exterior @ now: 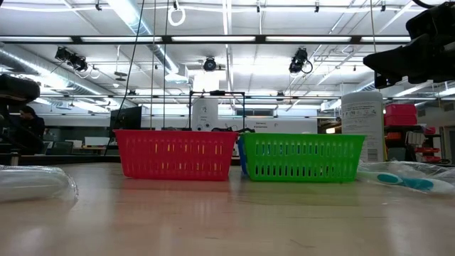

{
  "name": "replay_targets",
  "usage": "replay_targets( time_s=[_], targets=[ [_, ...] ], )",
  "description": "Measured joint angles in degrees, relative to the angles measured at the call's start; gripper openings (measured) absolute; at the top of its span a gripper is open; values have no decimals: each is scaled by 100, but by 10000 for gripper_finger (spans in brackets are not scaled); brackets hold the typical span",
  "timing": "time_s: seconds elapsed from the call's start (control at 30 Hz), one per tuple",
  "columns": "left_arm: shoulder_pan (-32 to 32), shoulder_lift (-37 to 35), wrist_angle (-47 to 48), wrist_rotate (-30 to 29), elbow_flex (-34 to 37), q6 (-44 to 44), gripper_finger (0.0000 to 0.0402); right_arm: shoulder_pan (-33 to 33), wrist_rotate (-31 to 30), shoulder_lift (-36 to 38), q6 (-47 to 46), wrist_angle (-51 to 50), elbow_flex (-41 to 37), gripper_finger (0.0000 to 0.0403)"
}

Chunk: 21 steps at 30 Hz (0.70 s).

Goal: Pick & Place Travel size toiletries
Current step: Put the bottom left toothpaste into the red bin

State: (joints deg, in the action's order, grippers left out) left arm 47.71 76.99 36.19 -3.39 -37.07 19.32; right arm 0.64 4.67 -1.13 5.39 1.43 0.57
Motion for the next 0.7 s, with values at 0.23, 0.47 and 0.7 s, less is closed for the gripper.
replay_targets(
  time_s=[0.23,0.47,0.7],
  targets=[
    [37,0,-287,201,227,232,205,0,0,0,0,0,0,41],
    [100,0,-265,194,342,127,205,0,-1,0,0,1,1,41],
    [98,0,-325,210,344,127,195,0,-2,0,0,0,1,41]
  ],
)
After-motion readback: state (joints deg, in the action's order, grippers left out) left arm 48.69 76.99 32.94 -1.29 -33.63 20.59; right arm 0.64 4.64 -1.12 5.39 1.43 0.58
